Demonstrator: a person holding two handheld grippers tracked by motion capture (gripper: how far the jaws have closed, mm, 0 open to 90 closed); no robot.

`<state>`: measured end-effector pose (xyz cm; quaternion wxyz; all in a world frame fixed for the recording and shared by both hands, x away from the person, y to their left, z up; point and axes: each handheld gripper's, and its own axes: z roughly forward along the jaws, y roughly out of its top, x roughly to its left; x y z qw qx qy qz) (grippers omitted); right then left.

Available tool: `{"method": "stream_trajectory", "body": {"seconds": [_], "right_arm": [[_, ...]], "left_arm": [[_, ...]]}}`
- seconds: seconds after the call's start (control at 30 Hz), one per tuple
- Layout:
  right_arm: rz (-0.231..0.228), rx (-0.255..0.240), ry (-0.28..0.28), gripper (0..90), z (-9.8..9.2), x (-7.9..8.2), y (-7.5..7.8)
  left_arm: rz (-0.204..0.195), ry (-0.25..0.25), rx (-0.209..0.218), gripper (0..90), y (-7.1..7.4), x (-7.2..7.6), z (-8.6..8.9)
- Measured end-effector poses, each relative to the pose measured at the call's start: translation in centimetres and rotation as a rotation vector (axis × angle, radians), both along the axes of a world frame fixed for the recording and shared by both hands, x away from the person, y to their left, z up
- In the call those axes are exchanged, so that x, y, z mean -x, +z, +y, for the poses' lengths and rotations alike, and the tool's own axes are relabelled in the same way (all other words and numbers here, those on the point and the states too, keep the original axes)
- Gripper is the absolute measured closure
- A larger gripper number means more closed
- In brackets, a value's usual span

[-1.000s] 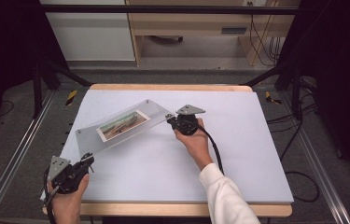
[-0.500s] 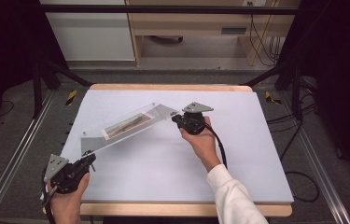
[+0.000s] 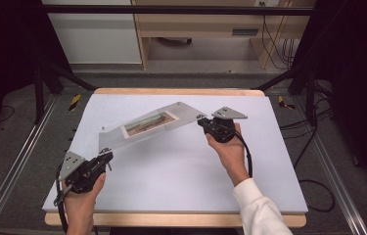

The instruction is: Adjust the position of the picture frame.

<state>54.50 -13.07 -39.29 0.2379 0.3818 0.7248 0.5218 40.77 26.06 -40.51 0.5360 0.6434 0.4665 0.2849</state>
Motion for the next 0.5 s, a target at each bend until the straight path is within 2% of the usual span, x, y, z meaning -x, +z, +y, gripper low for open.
{"method": "stream_trajectory", "body": {"seconds": [0.4,0.43,0.5], "right_arm": [[-0.010,-0.025,-0.133,85.1,-5.9,2.9,0.3],[-0.013,-0.022,-0.147,85.0,-6.5,3.2,0.3],[-0.015,-0.030,-0.172,85.0,-7.2,3.7,0.2]], "left_arm": [[-0.027,-0.114,-0.002,81.1,0.6,-2.9,-3.8],[-0.029,-0.141,-0.004,81.1,0.6,-3.5,-4.5],[-0.030,-0.159,-0.004,81.1,0.6,-3.8,-5.0]]}}
